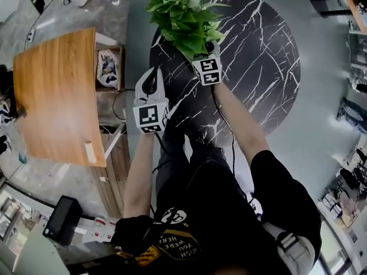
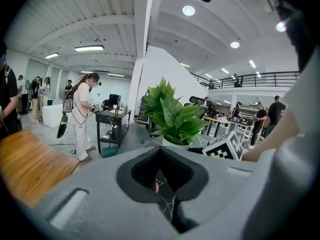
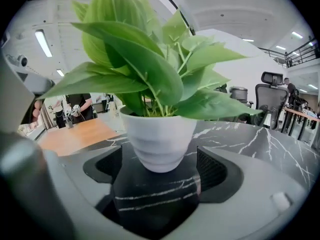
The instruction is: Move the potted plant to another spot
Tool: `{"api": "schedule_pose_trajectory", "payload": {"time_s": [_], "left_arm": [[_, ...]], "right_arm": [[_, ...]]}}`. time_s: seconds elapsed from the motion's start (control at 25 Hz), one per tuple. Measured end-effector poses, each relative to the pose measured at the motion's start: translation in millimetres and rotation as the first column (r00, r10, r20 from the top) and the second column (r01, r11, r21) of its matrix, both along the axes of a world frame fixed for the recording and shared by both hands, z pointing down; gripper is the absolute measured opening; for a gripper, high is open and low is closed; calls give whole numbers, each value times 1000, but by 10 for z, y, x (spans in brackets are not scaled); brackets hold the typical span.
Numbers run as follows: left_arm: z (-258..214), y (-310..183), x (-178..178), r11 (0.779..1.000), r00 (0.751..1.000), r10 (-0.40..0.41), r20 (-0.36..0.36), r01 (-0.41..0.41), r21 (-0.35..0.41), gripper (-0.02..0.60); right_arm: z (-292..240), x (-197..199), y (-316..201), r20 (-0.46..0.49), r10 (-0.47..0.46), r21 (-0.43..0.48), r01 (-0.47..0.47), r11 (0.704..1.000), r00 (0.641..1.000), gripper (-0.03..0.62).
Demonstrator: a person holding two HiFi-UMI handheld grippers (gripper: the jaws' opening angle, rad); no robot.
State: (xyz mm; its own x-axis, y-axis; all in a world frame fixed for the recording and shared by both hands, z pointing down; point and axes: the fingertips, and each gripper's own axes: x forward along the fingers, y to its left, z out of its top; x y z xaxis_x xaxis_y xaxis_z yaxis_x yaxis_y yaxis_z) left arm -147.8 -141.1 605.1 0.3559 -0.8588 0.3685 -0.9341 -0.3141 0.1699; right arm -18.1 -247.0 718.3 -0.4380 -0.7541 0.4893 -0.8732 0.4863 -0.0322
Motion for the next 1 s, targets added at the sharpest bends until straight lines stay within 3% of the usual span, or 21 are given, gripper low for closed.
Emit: {"api": "schedule_pose_trajectory", "payload": {"time_s": [0.08,0.16,0.24,0.32,0.48,0.68,0.84,1.0], "left_arm": [[-12,58,13,1000,1000,2,-2,-2,-9,5],[-57,120,41,1000,1000,0,3,0,-16,5],[-176,188,131,1000,1000,10,25,-9,-12,5],[-344,277,274,999,998,34,54,-34,-7,5],[-666,492,511,999,997,42,58,-42,-12,5],[-1021,837,522,999,1000,-28,7,28,-17,5],[-1206,1081,537,999,999,15,43,-14,-36,5],[-1407,1113,672,999,999,35,38,-35,-6,5]], "right_arm": [[-16,94,184,3,25,-21,-25,999,1000,465],[-133,215,423,23,66,-38,-66,997,998,401],[-373,322,693,71,110,-57,-106,993,991,226],[-713,380,938,131,142,-59,-135,989,981,3],[-1370,328,1301,177,106,-32,-102,994,978,3],[-1955,296,1792,173,73,-26,-69,997,982,2],[-2200,342,2074,180,80,-37,-75,997,980,2],[-2468,427,2073,181,87,-12,-86,996,980,2]]}}
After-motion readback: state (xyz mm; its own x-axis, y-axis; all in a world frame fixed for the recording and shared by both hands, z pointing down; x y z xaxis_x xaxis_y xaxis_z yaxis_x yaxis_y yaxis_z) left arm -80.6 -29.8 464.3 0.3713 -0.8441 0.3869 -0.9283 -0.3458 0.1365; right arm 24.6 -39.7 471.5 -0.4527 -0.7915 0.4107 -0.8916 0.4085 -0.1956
